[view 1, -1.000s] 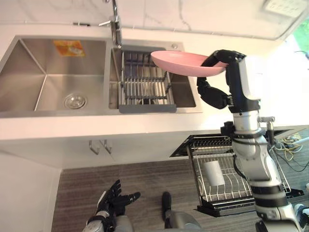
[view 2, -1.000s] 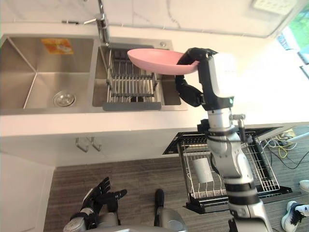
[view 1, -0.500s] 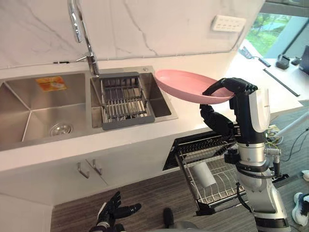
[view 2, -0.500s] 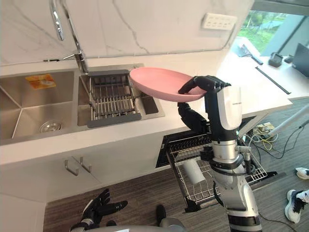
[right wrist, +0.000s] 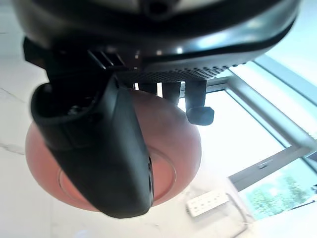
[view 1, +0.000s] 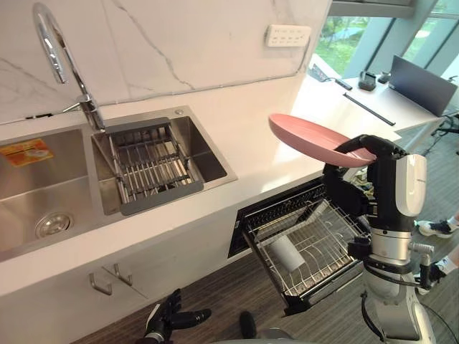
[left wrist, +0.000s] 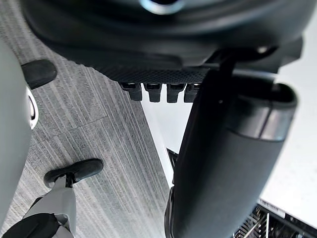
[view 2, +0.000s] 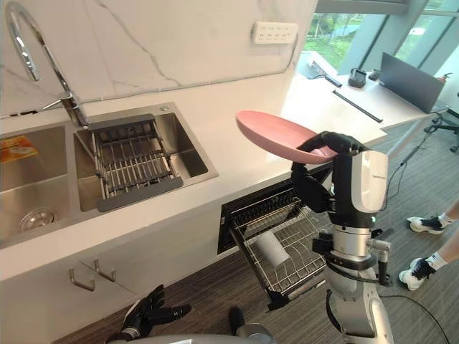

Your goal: Walk over to the sink, pick up the cup, carry it to the dishwasher, place the cup inside the dishwasher, then close the dishwasher door

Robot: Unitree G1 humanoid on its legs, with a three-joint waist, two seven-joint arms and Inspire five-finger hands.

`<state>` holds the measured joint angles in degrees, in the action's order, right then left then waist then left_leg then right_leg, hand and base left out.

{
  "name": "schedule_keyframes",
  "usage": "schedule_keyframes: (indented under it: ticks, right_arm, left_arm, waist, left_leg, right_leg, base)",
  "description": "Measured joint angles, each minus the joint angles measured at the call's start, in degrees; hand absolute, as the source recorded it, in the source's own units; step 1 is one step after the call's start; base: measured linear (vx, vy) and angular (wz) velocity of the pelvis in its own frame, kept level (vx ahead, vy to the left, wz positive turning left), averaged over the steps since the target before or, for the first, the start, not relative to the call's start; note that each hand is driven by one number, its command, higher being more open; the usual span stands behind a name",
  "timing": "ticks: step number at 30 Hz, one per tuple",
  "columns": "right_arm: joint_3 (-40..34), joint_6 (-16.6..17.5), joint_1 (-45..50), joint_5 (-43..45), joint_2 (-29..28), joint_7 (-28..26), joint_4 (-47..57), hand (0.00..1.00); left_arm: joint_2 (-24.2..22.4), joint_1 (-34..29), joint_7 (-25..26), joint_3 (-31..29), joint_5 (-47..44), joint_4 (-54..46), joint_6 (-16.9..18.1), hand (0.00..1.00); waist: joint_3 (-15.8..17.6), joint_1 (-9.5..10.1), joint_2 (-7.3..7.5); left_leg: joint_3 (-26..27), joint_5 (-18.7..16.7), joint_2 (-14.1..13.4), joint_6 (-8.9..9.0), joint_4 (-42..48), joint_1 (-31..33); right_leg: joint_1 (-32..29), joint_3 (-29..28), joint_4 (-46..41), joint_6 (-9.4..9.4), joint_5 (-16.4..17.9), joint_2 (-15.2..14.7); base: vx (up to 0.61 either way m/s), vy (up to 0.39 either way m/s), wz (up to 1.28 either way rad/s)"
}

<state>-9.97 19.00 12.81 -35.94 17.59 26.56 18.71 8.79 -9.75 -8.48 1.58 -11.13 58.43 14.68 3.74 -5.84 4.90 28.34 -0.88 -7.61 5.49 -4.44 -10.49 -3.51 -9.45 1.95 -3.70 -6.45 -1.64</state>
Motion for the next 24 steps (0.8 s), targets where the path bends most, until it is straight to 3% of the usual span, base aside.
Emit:
schedule_keyframes:
  ticks: [7,10,12,21,24]
  right_arm:
    - [-1.25,-2.09,1.42,0.03,-0.02,1.12,-4.22,0.00]
    - [-1.44,-3.19,1.37,0.04,-0.01,2.56,-6.33,0.00]
    - [-1.71,-4.27,0.71,0.05,0.04,3.94,-7.91,0.00]
    - [-1.97,-7.77,-5.49,1.21,-0.01,6.92,-14.04,0.00]
    - [-1.97,-9.06,-8.00,2.01,-0.38,8.46,-14.03,0.00]
  left_arm:
    - [-0.26,0.02,-0.03,-0.01,0.03,-0.07,-1.47,1.00]
    - [-0.54,0.23,-0.18,0.03,0.97,-0.68,-1.86,1.00]
    - [-0.59,1.39,-0.18,0.65,1.21,-0.78,-2.19,1.00]
    - [-0.39,5.56,0.75,2.39,1.05,-3.23,-1.68,1.00]
    - [-0.44,8.38,2.05,3.48,0.40,-4.36,-1.22,1.00]
  waist:
    - [0.92,-0.75,-1.14]
    - [1.79,-1.02,-2.00]
    - [3.92,-1.10,-2.99]
    - [12.53,-0.83,-4.73]
    - [16.03,0.20,-5.25]
  left_leg:
    - [1.59,-5.34,-0.98,0.02,7.55,0.71]
    - [1.23,-8.67,-2.39,-0.22,14.05,4.17]
    - [0.95,-11.35,-4.04,-0.63,20.10,7.64]
    - [2.83,-18.49,-7.93,-2.66,34.77,15.94]
    - [3.91,-21.15,-9.43,-3.45,40.23,19.42]
  right_leg:
    - [-0.17,-1.91,-2.60,0.34,2.11,-0.03]
    - [-2.21,-1.90,-5.04,0.53,3.12,0.02]
    - [-4.19,-1.91,-6.75,0.51,3.47,0.37]
    - [-13.58,-1.13,-17.09,-0.76,5.98,1.23]
    - [-18.75,1.08,-23.08,-0.77,7.63,0.63]
  base:
    - [-0.01,0.006,-0.16]
    - [0.00,0.005,-0.01]
    - [-0.04,0.037,-0.06]
    - [-0.07,0.056,-0.20]
    - [-0.10,0.055,-0.25]
